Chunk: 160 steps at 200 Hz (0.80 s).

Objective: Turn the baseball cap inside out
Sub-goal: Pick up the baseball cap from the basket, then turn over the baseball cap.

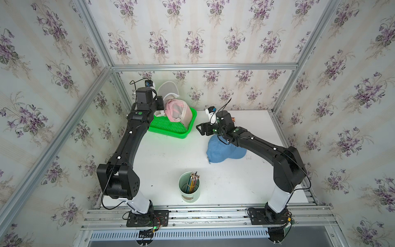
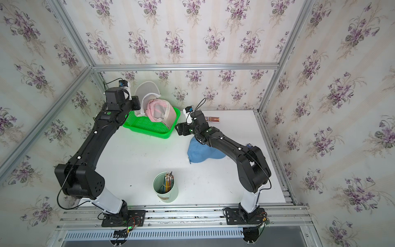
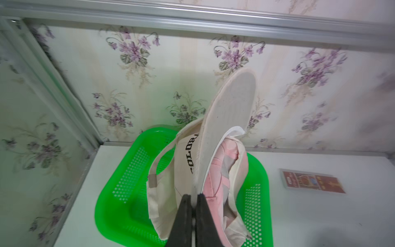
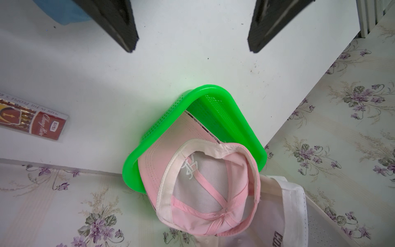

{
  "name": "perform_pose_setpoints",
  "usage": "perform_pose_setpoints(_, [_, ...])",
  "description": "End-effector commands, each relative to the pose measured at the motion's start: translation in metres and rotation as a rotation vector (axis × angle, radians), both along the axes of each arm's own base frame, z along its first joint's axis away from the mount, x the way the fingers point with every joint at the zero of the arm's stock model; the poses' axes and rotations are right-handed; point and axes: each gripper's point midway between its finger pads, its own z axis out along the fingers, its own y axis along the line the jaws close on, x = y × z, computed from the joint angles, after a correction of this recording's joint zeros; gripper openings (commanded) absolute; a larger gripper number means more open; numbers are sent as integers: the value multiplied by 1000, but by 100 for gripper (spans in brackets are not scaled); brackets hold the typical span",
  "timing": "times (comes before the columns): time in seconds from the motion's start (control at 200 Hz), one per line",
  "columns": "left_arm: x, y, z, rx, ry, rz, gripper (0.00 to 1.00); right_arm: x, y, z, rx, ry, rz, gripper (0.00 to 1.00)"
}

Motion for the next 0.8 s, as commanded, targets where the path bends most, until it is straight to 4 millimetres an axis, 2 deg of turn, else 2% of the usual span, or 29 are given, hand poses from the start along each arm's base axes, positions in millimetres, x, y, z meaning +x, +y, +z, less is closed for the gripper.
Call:
perform_pose_setpoints(0.0, [-10,18,30,96,-110,81,0,-2,-1,6,23,7,-5,85])
perform_pose_setpoints(0.13, [-26,18,46,102,-152,69,0,0,-3,17,30,-8,-19,85])
perform_pose_setpoints(0.245, [-42,-6,49,96,-157,-23,0,3,-7,30,36,-6,-52,85])
perform_pose_setpoints(0.27, [-43,-14,43,100,-141,-45,0,3,-8,34,46,-4,-61,85])
perform_pose_setpoints(0.285, [-53,-19,53,102,-164,-59,0,3,-10,38,56,-1,-70,85])
perform_pose_setpoints(0.32, [-61,-31,51,115,-168,-87,0,3,-13,45,87,7,-88,85])
perform_pose_setpoints(0.395, [-77,-53,44,181,-192,-109,0,1,-27,62,187,36,-130,86])
perform_pose_setpoints(0.4, [-78,-59,43,185,-193,-122,0,1,-28,63,195,39,-132,86])
perform_pose_setpoints(0.465, [-89,-83,34,248,-220,-145,0,0,-42,74,282,78,-158,85])
perform_pose_setpoints(0.5, [-93,-99,27,291,-234,-168,0,-5,-42,79,315,101,-156,85])
perform_pose_setpoints(0.515, [-94,-105,25,318,-240,-174,0,3,-57,82,332,100,-188,84])
perform_pose_setpoints(0.54, [-97,-116,21,363,-250,-181,0,3,-62,85,352,111,-199,84])
perform_pose_setpoints(0.684, [-113,-175,17,623,-346,-206,0,-12,-82,99,446,157,-266,85])
perform_pose_setpoints(0.794, [-120,-200,21,678,-402,-196,0,-30,-91,104,560,204,-293,86])
